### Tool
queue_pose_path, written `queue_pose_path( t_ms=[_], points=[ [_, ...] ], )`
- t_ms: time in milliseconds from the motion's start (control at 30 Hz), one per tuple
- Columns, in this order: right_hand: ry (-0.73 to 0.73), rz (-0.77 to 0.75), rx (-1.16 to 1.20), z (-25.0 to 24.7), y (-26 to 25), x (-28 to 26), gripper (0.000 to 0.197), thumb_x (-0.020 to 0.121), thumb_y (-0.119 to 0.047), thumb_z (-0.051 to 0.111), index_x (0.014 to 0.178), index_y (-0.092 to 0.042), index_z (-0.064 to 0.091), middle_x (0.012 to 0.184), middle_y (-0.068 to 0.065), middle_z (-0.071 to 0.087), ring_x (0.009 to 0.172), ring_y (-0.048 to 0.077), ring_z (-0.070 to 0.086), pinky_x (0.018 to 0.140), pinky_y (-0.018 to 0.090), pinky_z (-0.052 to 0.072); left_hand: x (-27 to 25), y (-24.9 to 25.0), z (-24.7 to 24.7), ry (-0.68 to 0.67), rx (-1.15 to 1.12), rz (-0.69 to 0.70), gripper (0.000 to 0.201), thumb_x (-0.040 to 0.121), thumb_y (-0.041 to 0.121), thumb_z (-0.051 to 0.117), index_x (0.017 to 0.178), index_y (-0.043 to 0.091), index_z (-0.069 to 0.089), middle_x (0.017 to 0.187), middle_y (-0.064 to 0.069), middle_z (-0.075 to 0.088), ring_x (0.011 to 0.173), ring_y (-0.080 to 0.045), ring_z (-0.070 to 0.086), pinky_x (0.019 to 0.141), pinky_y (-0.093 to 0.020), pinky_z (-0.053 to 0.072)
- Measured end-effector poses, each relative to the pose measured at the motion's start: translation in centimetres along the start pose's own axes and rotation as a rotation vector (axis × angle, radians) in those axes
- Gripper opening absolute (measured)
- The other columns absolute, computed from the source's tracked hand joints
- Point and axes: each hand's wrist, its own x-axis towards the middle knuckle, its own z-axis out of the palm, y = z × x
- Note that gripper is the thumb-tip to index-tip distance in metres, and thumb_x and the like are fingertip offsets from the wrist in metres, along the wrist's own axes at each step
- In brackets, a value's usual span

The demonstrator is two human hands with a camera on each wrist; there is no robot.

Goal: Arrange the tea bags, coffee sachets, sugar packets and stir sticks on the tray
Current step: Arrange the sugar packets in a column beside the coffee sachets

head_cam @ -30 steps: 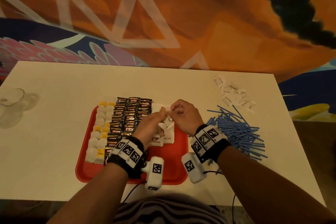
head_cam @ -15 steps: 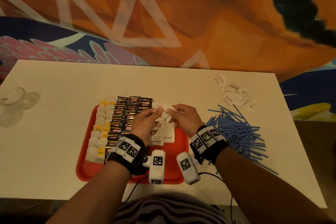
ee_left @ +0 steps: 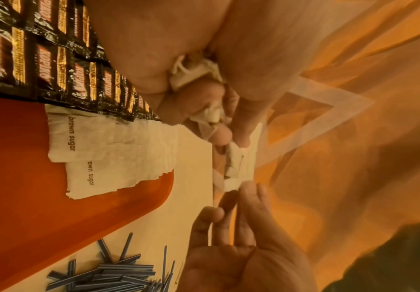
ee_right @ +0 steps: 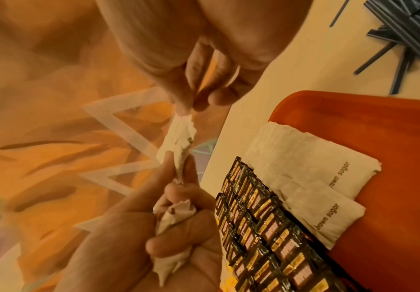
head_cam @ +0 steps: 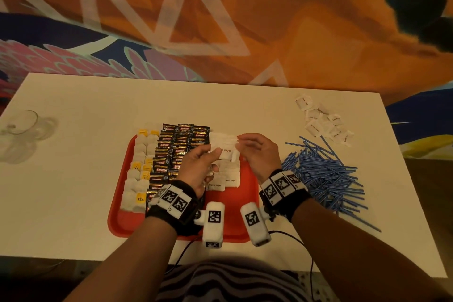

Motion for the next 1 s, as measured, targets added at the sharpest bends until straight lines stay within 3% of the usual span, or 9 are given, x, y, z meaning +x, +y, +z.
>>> queue_pose_path(
  t_ms=[133, 200, 267, 400, 500, 667, 767, 900, 1000],
  points=[
    [-0.225, 0.190, -0.128, 0.4, 1.2, -0.2, 0.029, 0.079, -0.019, 0.080, 0.104, -0.007, 0.070, 0.096, 0.008, 0.074, 0.080, 0.013, 0.069, 0.065, 0.027, 0.053, 0.0, -0.6, -0.5, 0.019, 0.051, -0.005, 0.016, 0.092, 0.017, 0.069, 0.107, 0.012, 0.065, 0.076, -0.002, 0.064, 0.049, -0.009, 0.052, 0.035, -0.019, 0.030],
    [-0.238, 0.179, -0.241, 0.4, 2.1, -0.2, 0.031, 0.079, -0.020, 0.080, 0.099, 0.001, 0.070, 0.088, 0.011, 0.074, 0.073, 0.011, 0.069, 0.060, 0.023, 0.051, 0.0, -0.9, -0.8, 0.039, 0.088, -0.008, 0.015, 0.092, 0.017, 0.069, 0.104, 0.011, 0.065, 0.077, -0.004, 0.064, 0.048, -0.010, 0.052, 0.036, -0.019, 0.031],
    [-0.224, 0.171, -0.289, 0.5, 2.8, -0.4, 0.029, 0.078, -0.021, 0.081, 0.095, 0.000, 0.071, 0.083, 0.009, 0.075, 0.071, 0.010, 0.070, 0.060, 0.023, 0.051, 0.0, -1.1, -1.0, 0.080, 0.114, 0.001, 0.013, 0.091, 0.021, 0.070, 0.098, 0.010, 0.067, 0.078, -0.004, 0.064, 0.047, -0.011, 0.052, 0.035, -0.018, 0.032],
    [-0.234, 0.202, -0.371, 0.0, 4.8, -0.6, 0.021, 0.078, -0.025, 0.081, 0.090, -0.010, 0.072, 0.083, 0.005, 0.075, 0.078, 0.014, 0.072, 0.074, 0.032, 0.059, 0.0, -1.9, -2.1, 0.181, 0.196, 0.073, 0.013, 0.093, 0.024, 0.068, 0.090, 0.013, 0.071, 0.076, -0.005, 0.068, 0.046, -0.010, 0.053, 0.037, -0.018, 0.038],
    [-0.199, 0.209, -0.590, -0.7, 7.3, -0.1, 0.027, 0.080, -0.037, 0.076, 0.096, -0.015, 0.074, 0.091, 0.000, 0.074, 0.086, 0.017, 0.070, 0.084, 0.038, 0.057, 0.0, -2.3, -3.6, 0.218, 0.214, 0.037, 0.015, 0.095, 0.030, 0.066, 0.090, 0.016, 0.068, 0.072, -0.001, 0.068, 0.048, -0.010, 0.053, 0.039, -0.019, 0.036],
    [-0.215, 0.242, -0.833, -0.9, 9.5, -0.6, 0.041, 0.089, -0.042, 0.066, 0.117, -0.013, 0.068, 0.120, 0.002, 0.068, 0.108, 0.018, 0.063, 0.090, 0.025, 0.048, -0.5, -3.1, -5.4, 0.191, 0.245, -0.036, 0.015, 0.096, 0.029, 0.064, 0.097, 0.014, 0.067, 0.080, -0.003, 0.069, 0.049, -0.009, 0.054, 0.038, -0.018, 0.037],
    [-0.201, 0.279, -0.875, -0.7, 10.2, -0.6, 0.043, 0.090, -0.043, 0.064, 0.123, -0.015, 0.064, 0.129, 0.002, 0.063, 0.118, 0.021, 0.057, 0.096, 0.028, 0.043, -0.8, -3.8, -6.3, 0.190, 0.265, -0.041, 0.012, 0.096, 0.027, 0.065, 0.096, 0.016, 0.068, 0.079, -0.001, 0.071, 0.050, -0.010, 0.056, 0.040, -0.019, 0.038],
    [-0.161, 0.279, -0.899, -0.1, 10.8, 0.0, 0.041, 0.090, -0.040, 0.065, 0.122, -0.014, 0.065, 0.129, 0.003, 0.062, 0.117, 0.020, 0.057, 0.085, 0.019, 0.036, -1.0, -4.2, -7.2, 0.198, 0.258, -0.050, 0.012, 0.096, 0.027, 0.065, 0.092, 0.016, 0.067, 0.075, 0.000, 0.070, 0.049, -0.010, 0.055, 0.040, -0.019, 0.038],
    [-0.100, 0.272, -0.928, 0.4, 11.2, 0.2, 0.029, 0.088, -0.037, 0.068, 0.108, -0.015, 0.067, 0.111, 0.001, 0.065, 0.100, 0.018, 0.060, 0.077, 0.019, 0.036, -1.2, -4.4, -7.7, 0.195, 0.271, -0.047, 0.011, 0.096, 0.026, 0.065, 0.092, 0.016, 0.066, 0.076, 0.000, 0.070, 0.049, -0.010, 0.054, 0.040, -0.019, 0.037]
  ],
)
